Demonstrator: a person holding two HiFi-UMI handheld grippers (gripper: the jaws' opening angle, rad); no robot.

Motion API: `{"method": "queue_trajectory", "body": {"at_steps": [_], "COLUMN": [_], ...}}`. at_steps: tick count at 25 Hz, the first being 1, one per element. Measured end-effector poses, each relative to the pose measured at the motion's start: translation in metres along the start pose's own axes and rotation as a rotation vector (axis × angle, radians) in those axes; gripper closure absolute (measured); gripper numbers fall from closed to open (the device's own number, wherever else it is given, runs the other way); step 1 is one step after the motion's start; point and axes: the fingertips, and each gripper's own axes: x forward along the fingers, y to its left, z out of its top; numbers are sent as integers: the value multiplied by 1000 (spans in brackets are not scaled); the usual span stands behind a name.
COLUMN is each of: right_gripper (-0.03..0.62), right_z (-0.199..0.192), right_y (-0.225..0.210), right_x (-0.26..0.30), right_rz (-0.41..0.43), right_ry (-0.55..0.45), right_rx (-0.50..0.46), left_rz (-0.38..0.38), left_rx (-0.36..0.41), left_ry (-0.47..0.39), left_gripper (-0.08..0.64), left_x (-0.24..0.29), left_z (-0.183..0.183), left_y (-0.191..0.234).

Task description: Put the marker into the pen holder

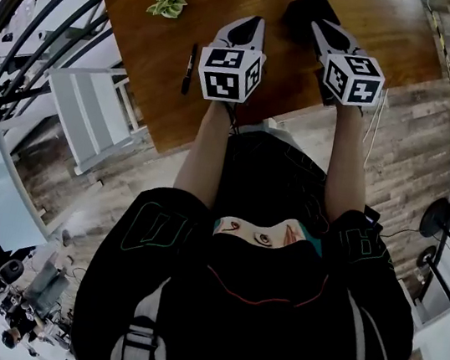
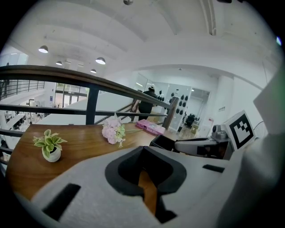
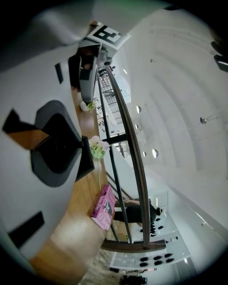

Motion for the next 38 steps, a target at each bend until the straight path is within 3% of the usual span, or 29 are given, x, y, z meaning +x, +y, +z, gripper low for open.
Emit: {"method": "queue_trajectory", "body": {"at_steps": [10,19,28,38], "right_gripper": [526,548,561,568], "right_z": [6,3,-4,-14], "right_y": [5,12,28,68], "right_x": [-13,-29,-38,-18], "right_rz": [-3,-5,10,101], "right_ry": [-68,-76,-77,-35], "right_rx": [9,-2,-15,-54], "left_rz": [12,34,92,211], "left_rx": [-5,-13,-33,-106], "left_ry": [-18,-42,-60,-59], "left_gripper": [551,551,551,551], "left_x": [-15,-31,-62,-103], "left_z": [-2,-4,-16,-44], "left_y": [-2,-3,8,46]}}
